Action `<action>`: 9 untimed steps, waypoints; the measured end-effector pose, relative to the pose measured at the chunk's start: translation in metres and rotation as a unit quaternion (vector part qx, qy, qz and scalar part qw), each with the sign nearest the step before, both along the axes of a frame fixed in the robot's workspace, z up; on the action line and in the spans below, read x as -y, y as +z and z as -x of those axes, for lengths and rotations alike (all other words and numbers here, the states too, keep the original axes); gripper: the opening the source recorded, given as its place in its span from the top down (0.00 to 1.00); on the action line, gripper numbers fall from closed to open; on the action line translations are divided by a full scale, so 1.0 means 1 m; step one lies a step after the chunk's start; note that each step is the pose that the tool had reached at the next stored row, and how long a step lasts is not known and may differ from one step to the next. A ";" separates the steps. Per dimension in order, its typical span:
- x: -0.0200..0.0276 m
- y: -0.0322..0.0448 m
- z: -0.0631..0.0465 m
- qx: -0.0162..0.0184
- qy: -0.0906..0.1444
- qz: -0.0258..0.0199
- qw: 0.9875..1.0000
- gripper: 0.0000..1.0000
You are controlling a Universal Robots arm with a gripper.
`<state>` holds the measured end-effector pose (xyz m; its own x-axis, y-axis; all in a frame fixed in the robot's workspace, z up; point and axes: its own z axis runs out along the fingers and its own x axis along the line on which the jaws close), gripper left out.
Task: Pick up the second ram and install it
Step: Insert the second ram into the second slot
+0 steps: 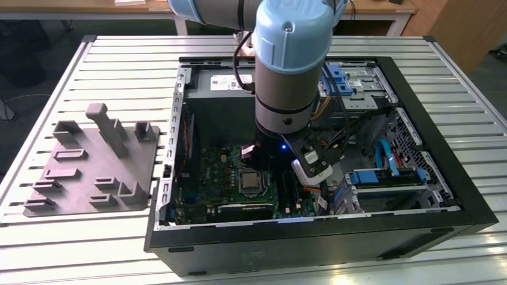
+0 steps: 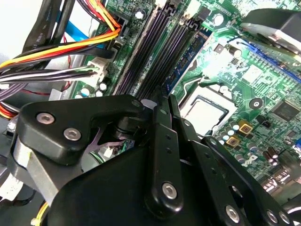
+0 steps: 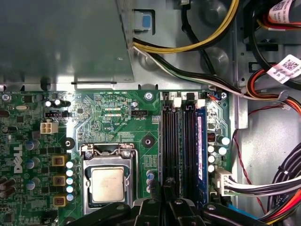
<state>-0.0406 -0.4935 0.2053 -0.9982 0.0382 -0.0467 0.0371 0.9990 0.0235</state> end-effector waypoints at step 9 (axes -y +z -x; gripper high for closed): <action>0.0000 -0.0049 0.000 0.000 0.000 0.000 1.000 0.86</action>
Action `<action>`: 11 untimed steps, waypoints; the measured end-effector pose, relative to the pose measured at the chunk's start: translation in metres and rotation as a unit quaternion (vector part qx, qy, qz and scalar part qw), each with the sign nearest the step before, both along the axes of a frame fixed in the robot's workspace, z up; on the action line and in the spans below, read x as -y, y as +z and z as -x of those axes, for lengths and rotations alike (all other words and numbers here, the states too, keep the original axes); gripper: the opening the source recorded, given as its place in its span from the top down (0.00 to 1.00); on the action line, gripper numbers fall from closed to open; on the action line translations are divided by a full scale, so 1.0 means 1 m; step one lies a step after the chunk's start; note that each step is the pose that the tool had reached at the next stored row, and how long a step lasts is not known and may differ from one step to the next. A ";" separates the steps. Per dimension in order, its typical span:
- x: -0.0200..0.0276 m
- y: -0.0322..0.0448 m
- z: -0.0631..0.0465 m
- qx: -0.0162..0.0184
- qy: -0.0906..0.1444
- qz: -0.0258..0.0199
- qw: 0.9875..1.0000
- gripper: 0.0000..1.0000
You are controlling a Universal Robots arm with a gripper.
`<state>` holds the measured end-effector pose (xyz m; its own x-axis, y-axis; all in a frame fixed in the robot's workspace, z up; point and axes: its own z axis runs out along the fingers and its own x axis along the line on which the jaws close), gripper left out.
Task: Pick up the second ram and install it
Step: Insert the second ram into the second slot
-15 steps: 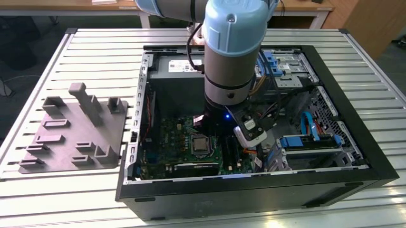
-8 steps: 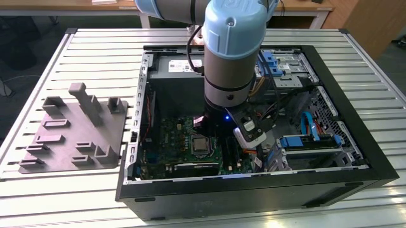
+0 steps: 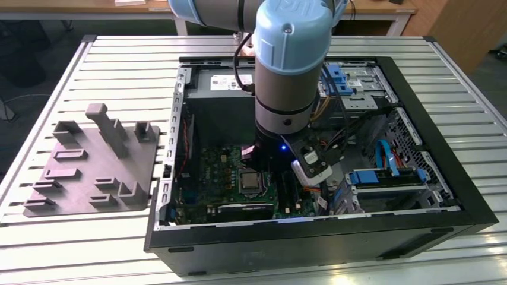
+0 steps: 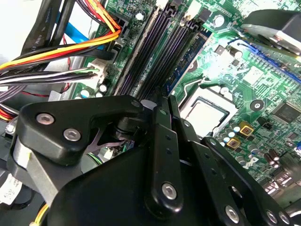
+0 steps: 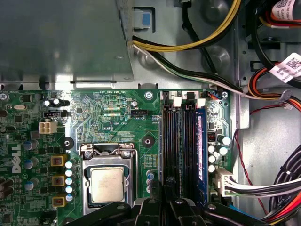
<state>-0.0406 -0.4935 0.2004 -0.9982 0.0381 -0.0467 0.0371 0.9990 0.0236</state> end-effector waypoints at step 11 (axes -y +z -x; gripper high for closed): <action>-0.0002 -0.0002 0.000 0.000 0.000 0.001 1.000 0.86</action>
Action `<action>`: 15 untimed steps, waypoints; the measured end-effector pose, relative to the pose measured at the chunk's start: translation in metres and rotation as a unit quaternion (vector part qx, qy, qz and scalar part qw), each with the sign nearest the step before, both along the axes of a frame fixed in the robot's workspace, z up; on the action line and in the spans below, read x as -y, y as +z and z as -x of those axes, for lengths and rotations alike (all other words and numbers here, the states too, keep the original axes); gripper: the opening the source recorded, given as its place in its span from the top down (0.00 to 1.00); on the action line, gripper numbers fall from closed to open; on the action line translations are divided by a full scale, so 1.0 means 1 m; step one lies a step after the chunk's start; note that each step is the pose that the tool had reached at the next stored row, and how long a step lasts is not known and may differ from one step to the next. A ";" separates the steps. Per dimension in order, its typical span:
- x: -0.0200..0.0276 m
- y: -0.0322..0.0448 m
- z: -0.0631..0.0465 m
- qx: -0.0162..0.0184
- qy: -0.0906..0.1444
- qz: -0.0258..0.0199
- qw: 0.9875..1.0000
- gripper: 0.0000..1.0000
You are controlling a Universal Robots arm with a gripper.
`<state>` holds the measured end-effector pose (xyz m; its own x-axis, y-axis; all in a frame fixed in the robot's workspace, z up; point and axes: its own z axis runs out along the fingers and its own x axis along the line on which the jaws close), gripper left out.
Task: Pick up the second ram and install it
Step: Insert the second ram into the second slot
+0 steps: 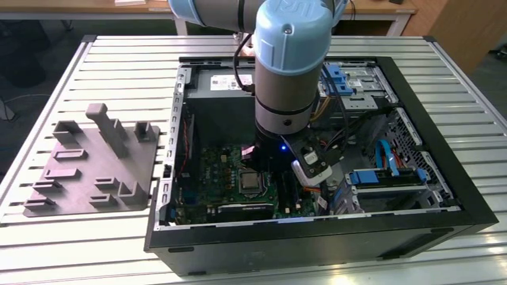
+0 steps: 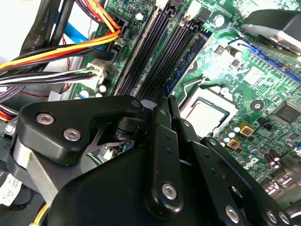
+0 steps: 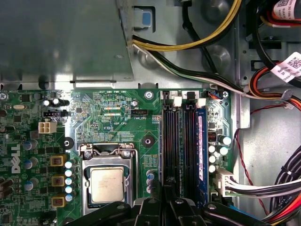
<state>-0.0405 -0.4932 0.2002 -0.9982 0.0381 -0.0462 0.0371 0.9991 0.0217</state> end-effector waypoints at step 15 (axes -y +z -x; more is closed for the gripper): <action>0.0001 0.0177 0.000 0.001 0.000 -0.001 1.000 0.86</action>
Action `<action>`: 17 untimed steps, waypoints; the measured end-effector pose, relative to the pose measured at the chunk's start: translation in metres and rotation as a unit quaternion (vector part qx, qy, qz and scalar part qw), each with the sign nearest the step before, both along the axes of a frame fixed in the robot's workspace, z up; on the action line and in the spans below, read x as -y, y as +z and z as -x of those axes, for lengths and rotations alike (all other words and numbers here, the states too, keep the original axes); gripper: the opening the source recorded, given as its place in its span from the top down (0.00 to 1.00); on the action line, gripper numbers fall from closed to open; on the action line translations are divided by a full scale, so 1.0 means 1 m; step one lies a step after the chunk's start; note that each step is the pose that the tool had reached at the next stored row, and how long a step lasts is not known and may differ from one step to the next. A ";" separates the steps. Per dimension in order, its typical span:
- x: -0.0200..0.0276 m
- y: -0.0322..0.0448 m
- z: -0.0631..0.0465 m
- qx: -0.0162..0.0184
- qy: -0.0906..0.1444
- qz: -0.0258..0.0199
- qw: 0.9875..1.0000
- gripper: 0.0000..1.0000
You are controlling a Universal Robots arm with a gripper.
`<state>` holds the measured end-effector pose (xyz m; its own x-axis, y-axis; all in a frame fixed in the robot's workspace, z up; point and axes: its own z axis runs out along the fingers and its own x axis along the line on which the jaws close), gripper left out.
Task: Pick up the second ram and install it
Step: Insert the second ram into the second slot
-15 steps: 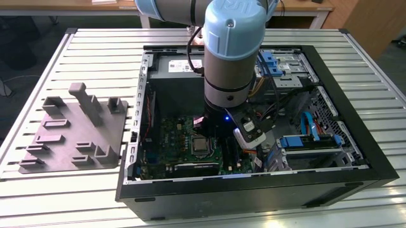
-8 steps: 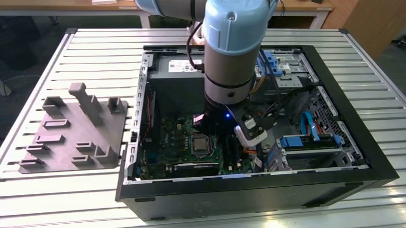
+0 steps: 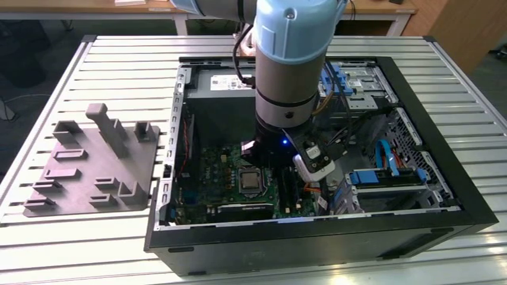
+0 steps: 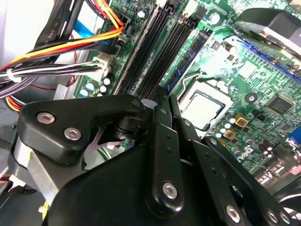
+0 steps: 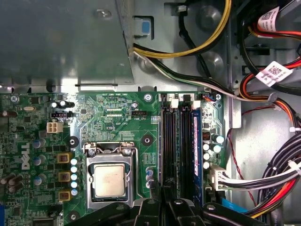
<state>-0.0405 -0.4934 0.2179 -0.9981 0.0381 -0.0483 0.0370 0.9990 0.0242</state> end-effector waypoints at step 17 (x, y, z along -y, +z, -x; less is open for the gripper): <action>0.0001 0.0058 -0.011 -0.006 0.000 -0.009 1.000 0.86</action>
<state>-0.0291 -0.4934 0.2237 -0.9986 0.0390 -0.0366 0.0375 0.9984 0.0412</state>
